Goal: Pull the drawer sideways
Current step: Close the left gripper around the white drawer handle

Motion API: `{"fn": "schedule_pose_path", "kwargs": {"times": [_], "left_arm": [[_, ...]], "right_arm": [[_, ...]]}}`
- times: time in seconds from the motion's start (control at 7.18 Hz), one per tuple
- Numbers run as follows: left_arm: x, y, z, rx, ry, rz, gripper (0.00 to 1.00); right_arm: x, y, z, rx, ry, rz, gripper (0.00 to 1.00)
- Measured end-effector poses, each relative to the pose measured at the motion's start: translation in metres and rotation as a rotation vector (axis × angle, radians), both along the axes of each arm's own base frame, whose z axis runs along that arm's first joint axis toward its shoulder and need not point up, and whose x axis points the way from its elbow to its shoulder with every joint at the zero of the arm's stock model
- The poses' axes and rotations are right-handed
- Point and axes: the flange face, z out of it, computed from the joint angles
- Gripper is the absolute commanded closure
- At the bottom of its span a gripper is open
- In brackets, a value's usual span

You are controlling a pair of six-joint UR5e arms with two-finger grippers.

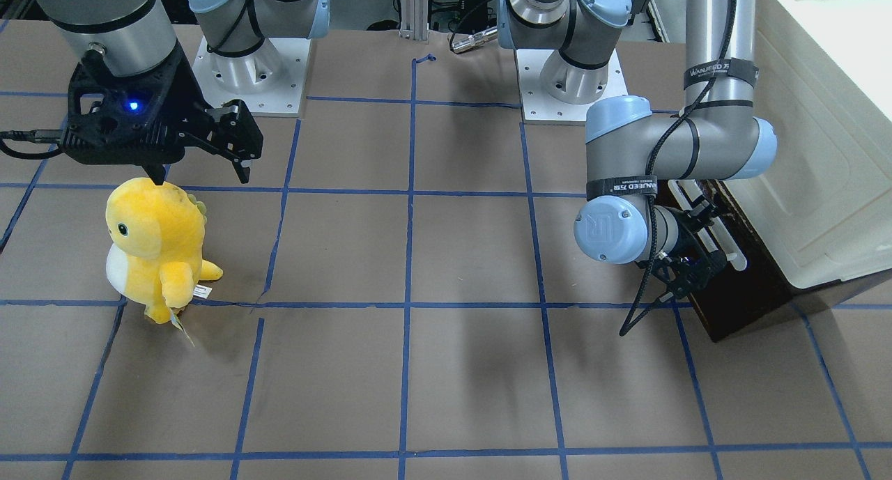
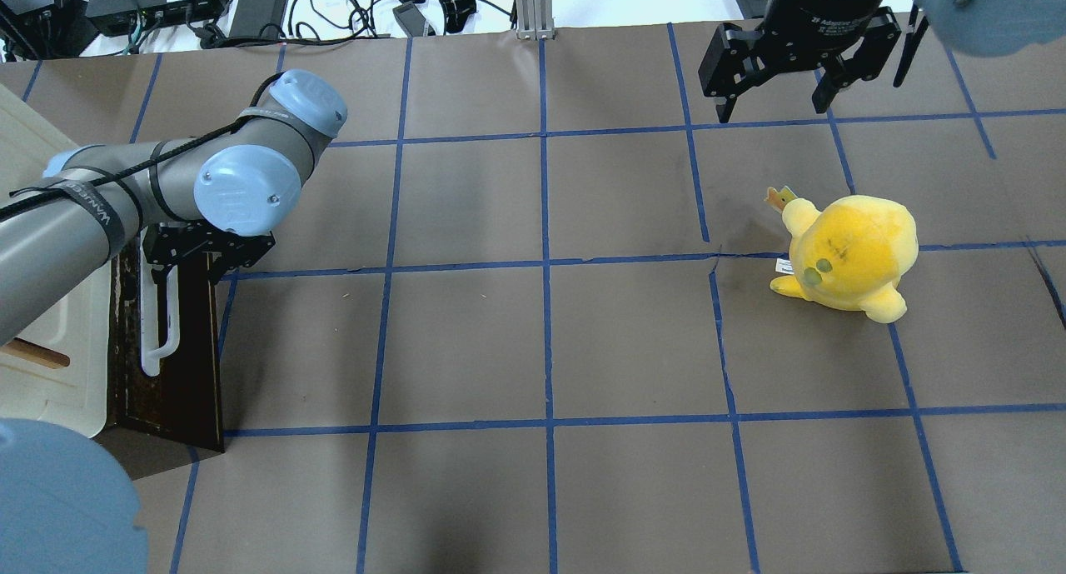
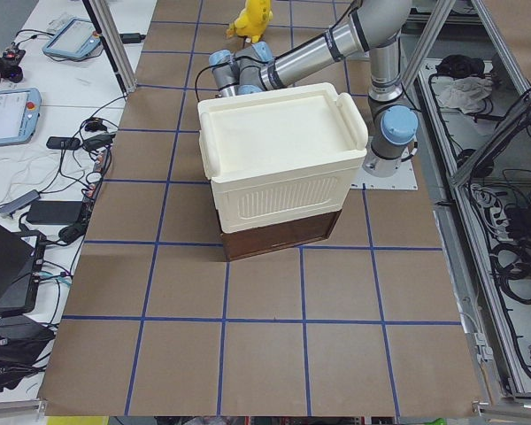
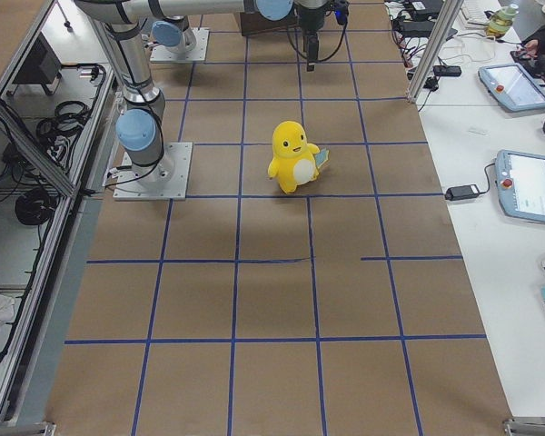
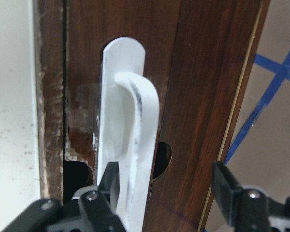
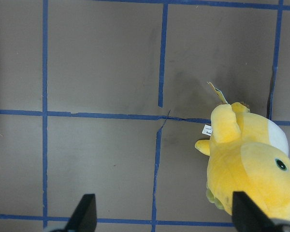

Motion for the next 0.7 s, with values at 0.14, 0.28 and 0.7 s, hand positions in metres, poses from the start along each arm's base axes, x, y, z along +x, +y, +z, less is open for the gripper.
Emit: {"fn": "schedule_pose_path", "kwargs": {"times": [0.14,0.28,0.7], "left_arm": [[0.0002,0.0,-0.0005,0.0,0.0,0.003,0.3],[0.0007,0.0002,-0.0011,0.001,0.0,0.004,0.32],[0.0012,0.0009,-0.0029,0.005,0.001,0.006,0.45]], "right_arm": [[0.0,0.0,0.0,0.0,0.0,0.0,0.0],[-0.0001,0.0,0.0,0.0,0.001,0.0,0.0],[0.0001,0.0,0.0,0.0,-0.001,0.0,0.0]]}}
